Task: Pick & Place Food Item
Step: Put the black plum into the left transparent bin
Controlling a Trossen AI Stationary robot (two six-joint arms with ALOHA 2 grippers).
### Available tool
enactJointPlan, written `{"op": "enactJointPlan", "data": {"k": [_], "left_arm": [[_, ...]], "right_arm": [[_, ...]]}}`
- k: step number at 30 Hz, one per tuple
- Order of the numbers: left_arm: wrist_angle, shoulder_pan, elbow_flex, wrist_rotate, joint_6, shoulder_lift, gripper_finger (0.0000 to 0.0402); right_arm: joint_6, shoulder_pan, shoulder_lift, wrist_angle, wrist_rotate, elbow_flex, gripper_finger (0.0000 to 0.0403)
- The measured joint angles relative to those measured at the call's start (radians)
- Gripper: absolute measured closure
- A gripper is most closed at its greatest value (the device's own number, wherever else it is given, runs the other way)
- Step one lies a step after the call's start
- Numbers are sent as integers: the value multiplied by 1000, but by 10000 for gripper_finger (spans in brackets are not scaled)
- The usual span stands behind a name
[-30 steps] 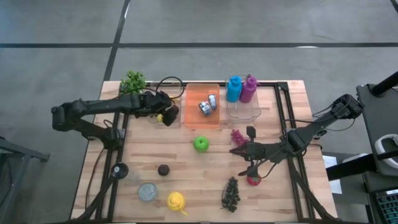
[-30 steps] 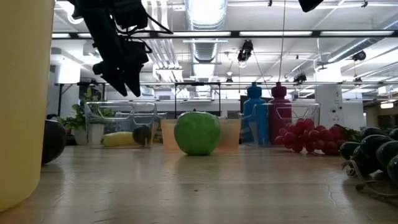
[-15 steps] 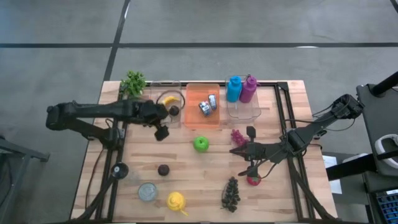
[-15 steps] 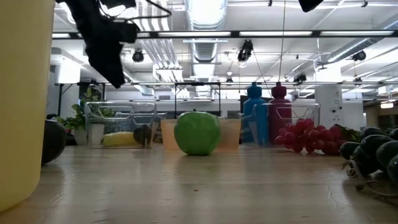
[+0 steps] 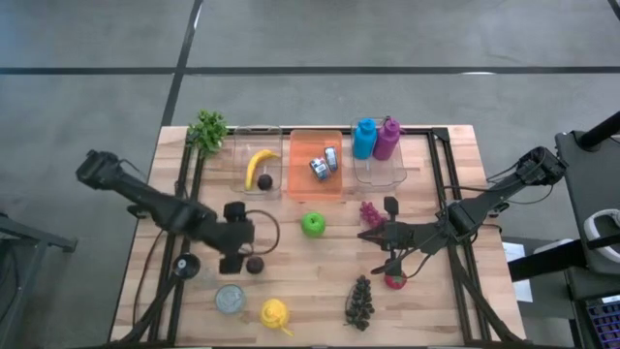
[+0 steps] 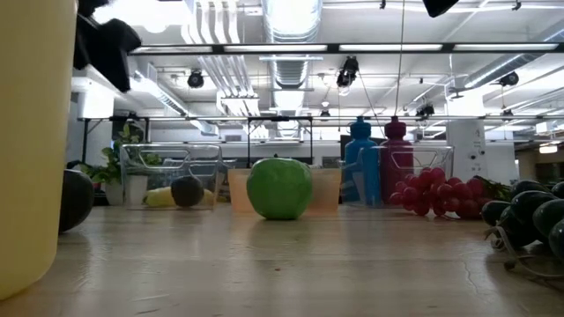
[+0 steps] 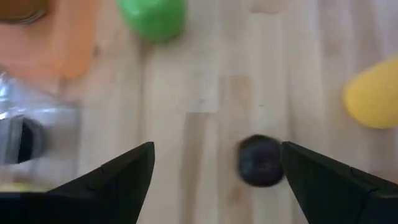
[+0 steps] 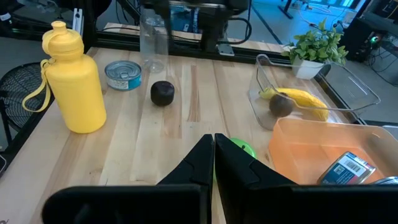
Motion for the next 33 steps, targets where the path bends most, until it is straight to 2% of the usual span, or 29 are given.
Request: {"op": "enactJointPlan", "data": {"k": [6,18,28,33], "left_arm": [[53,-84,-3,-18,-50,21,46],[84,-79,-5,-10,-42,56,49],[126,-82,-5,90,-15,191,46],[125,-82,-5,102,-27,261,40]], "right_arm": [[0,0,0,0,0,0,394],[0,0,0,0,0,0,394],[0,-1,0,0,0,0,394],[0,-1,0,0,0,0,394]]}}
